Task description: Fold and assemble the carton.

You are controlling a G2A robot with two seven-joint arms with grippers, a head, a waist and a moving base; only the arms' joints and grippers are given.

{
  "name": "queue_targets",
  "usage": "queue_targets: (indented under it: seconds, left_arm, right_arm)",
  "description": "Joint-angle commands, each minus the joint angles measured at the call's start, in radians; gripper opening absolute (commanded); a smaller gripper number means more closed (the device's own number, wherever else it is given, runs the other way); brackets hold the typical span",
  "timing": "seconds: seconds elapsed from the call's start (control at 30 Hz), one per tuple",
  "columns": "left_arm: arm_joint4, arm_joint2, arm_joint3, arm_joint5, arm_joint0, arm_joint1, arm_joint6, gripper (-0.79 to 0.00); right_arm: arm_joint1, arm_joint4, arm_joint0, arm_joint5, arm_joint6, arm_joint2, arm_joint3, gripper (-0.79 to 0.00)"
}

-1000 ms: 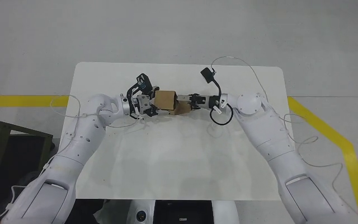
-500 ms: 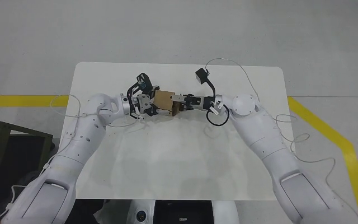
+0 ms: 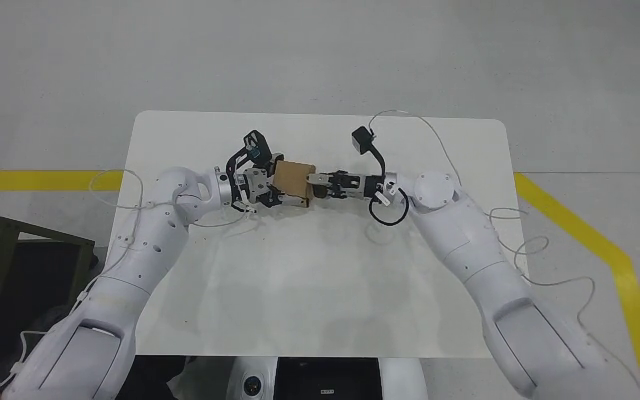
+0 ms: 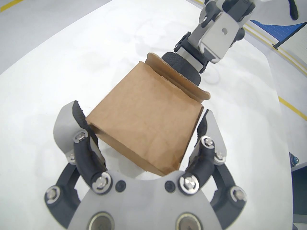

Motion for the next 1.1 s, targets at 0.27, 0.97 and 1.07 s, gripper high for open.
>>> queue_targets:
  seconds: [0.27,0.97,1.07]
  left_arm:
    - [0.003,-0.003,0.003,0.0,0.0,0.001,-0.001,0.0]
    - [-0.006,-0.006,0.002,0.002,0.001,0.0,-0.003,0.0]
    - [-0.007,-0.007,0.001,0.001,0.002,0.001,-0.005,0.0]
  right_arm:
    - [-0.006,0.003,-0.007,-0.006,0.003,0.002,0.024,-0.505]
    - [-0.01,-0.104,0.018,0.049,-0.015,-0.012,0.035,-0.56]
    - [-0.012,-0.125,0.026,0.058,-0.022,-0.018,0.034,-0.573]
